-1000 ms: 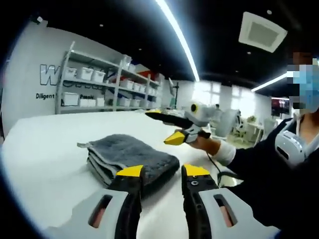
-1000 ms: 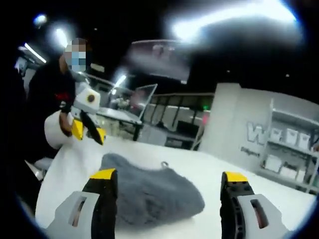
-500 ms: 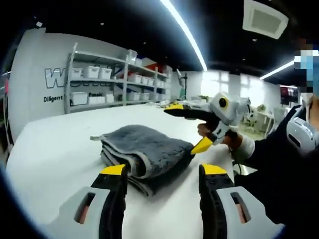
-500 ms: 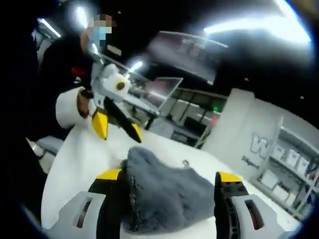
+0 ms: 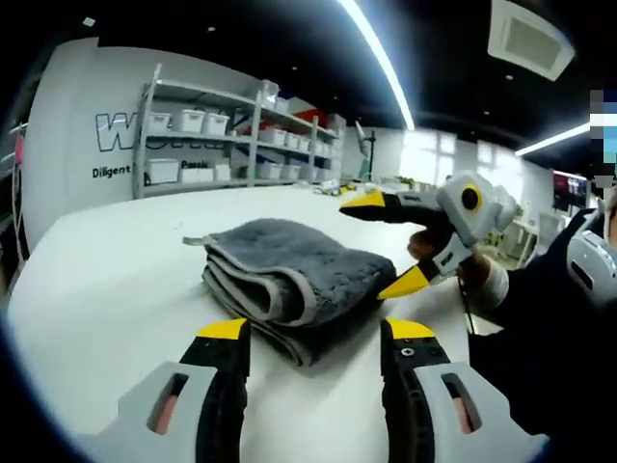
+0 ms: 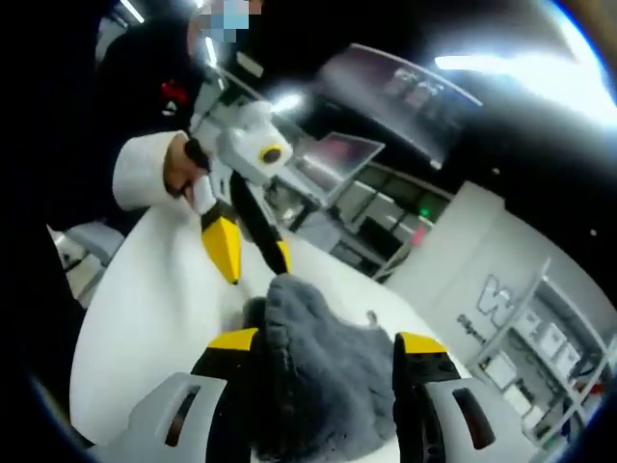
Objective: Open the folded towel by lifting each exposed corner and separating the folded layers until the towel lies flat within the target outline without major curled edges
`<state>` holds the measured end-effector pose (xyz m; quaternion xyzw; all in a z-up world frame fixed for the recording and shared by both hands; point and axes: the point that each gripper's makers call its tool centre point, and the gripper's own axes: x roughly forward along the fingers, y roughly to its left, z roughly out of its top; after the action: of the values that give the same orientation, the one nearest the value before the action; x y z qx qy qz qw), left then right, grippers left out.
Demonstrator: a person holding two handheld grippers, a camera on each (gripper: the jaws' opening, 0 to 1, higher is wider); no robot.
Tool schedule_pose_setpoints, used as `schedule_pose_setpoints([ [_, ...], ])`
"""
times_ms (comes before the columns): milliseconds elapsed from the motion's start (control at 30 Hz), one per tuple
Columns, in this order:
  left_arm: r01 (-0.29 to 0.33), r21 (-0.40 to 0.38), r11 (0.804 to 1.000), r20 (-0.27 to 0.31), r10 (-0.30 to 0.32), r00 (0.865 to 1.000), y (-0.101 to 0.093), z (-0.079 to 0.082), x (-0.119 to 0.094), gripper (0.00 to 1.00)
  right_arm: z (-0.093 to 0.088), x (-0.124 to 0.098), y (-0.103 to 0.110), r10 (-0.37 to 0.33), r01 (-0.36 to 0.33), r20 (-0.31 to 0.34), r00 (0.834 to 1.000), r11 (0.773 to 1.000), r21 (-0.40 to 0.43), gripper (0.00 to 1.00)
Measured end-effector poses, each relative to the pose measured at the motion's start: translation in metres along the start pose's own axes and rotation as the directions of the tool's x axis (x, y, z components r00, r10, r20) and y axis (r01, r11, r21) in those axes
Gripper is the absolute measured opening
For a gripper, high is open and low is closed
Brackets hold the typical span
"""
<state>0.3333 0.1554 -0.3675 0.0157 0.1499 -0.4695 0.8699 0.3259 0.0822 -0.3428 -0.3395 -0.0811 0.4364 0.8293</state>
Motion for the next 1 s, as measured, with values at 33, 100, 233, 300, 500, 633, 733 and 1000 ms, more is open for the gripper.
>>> schedule_pose_setpoints([
  [33,-0.005,0.001,1.000,-0.005,0.005,1.000,0.001,-0.002,0.002,0.49,-0.001,0.002,0.003,0.004,-0.004,-0.005,1.000,1.000,-0.012,0.50],
  [100,-0.001,0.008,1.000,-0.005,0.001,1.000,0.000,-0.003,0.003,0.41,-0.004,0.004,0.006,-0.003,0.000,-0.034,0.999,0.997,-0.074,0.49],
  [233,-0.017,-0.005,1.000,-0.022,0.017,1.000,0.001,-0.007,0.009,0.34,-0.007,0.008,0.011,-0.003,-0.003,-0.048,0.999,0.994,-0.111,0.50],
  [300,-0.022,-0.001,1.000,-0.042,0.022,0.999,0.001,-0.011,0.010,0.34,-0.007,0.009,0.012,-0.008,0.002,-0.053,0.999,0.992,-0.122,0.49],
  [500,-0.060,0.011,0.998,-0.047,0.061,0.997,0.007,-0.012,0.012,0.32,-0.011,0.014,0.013,-0.038,0.023,-0.081,0.996,0.984,-0.178,0.41],
  [633,-0.078,0.033,0.996,-0.076,0.080,0.994,0.006,-0.016,0.014,0.28,-0.017,0.016,0.010,-0.058,0.032,-0.112,0.992,0.974,-0.226,0.37],
  [733,-0.089,0.037,0.995,-0.088,0.092,0.992,0.007,-0.018,0.017,0.27,-0.016,0.015,0.009,-0.059,0.035,-0.103,0.993,0.976,-0.216,0.31],
  [1000,-0.100,0.061,0.993,-0.135,0.107,0.985,0.005,-0.026,0.021,0.15,-0.013,0.013,0.012,-0.063,0.040,-0.091,0.994,0.972,-0.232,0.06],
])
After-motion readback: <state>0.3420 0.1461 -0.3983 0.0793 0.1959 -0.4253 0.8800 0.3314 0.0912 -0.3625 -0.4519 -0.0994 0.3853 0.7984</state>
